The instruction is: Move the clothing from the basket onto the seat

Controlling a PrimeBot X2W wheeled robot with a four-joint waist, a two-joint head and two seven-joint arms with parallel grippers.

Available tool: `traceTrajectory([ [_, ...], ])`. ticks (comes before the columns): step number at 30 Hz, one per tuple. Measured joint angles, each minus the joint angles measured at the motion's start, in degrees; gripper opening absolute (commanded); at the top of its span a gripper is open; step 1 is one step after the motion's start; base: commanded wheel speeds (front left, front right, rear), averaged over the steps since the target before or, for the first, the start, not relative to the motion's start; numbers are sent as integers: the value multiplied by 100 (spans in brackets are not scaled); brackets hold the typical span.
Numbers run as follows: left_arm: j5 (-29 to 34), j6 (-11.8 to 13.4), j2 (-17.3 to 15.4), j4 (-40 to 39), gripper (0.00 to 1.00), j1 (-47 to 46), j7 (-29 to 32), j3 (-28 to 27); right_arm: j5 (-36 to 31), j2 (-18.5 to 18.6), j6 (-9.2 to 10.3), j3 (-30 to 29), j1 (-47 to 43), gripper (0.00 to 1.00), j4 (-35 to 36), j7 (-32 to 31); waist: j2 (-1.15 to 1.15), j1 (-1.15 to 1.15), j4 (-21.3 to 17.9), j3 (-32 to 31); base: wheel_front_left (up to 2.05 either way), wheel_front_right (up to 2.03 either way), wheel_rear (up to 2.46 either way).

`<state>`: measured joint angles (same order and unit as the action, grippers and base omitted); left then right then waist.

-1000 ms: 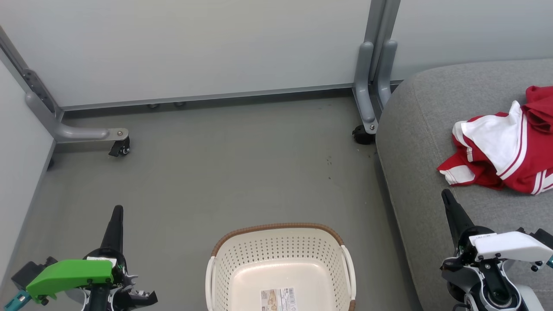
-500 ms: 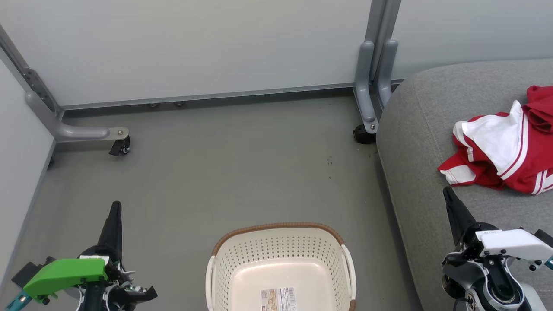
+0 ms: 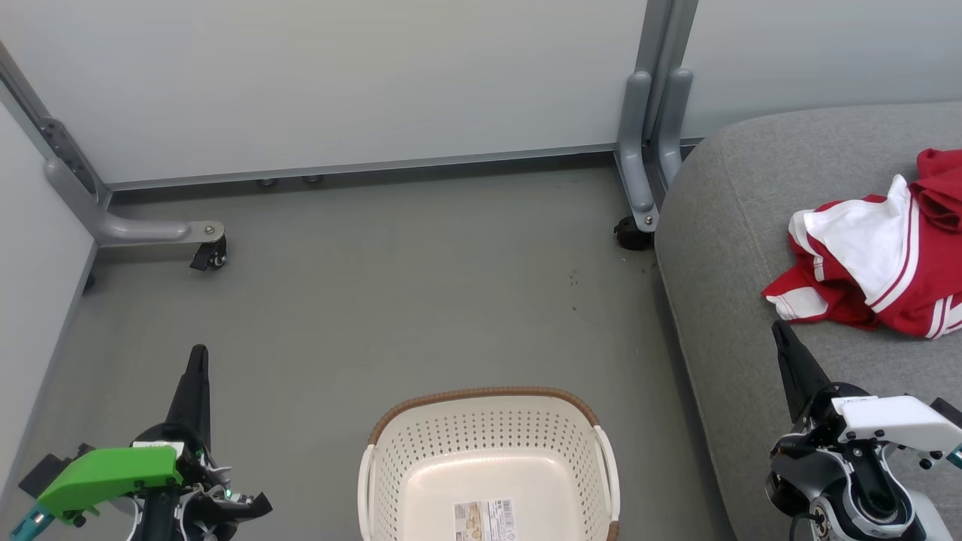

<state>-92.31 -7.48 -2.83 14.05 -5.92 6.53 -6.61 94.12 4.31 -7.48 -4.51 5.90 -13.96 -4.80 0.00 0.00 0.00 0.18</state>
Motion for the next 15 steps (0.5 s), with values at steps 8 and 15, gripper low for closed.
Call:
traceTrajectory([
  [8,0,-1,2,0,0,-1,1,0,-10,-8,0,-19,1,0,-1,-18,0,0,0,0,0,0,0],
  [15,0,-1,3,-1,0,-1,2,-1,-22,-18,0,-32,1,0,-2,-24,0,0,0,0,0,0,0],
])
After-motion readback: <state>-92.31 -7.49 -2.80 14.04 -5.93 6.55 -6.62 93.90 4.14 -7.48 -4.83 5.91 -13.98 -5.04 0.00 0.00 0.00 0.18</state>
